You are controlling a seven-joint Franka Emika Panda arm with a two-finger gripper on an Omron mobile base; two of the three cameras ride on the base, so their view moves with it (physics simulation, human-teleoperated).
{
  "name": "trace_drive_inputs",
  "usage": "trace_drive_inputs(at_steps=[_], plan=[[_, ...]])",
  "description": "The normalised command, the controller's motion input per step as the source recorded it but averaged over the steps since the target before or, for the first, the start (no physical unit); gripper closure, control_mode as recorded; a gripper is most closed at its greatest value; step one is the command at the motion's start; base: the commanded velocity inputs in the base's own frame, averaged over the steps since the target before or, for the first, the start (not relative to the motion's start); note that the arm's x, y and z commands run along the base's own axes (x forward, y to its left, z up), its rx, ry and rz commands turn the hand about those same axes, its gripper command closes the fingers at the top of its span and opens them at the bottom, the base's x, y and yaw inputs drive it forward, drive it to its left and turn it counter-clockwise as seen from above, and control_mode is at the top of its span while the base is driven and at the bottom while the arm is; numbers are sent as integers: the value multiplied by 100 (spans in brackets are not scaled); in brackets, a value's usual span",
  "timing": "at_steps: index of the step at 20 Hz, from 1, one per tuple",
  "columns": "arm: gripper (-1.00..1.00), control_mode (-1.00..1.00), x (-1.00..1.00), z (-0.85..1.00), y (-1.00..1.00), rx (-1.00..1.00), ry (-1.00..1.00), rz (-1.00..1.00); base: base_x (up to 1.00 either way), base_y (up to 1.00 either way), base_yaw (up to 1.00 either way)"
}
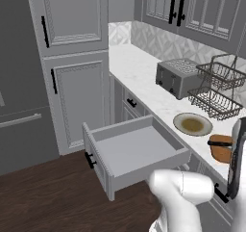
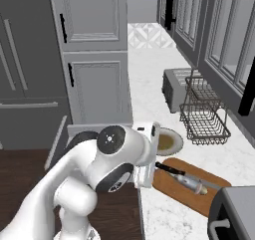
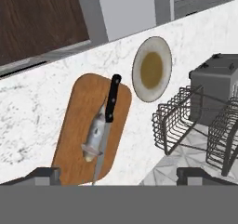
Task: Pick up the knife from the drawer and place it on the cutting board. Then place the meat from the plate to the cutting board.
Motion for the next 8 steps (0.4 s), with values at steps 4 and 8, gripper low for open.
trace_drive_inputs(at_steps=[4, 8], plan=[[-100, -100, -29, 40, 100, -15, -31, 8, 0, 0, 0], [-100, -100, 0, 0, 3, 0, 0, 0, 0, 0, 0]])
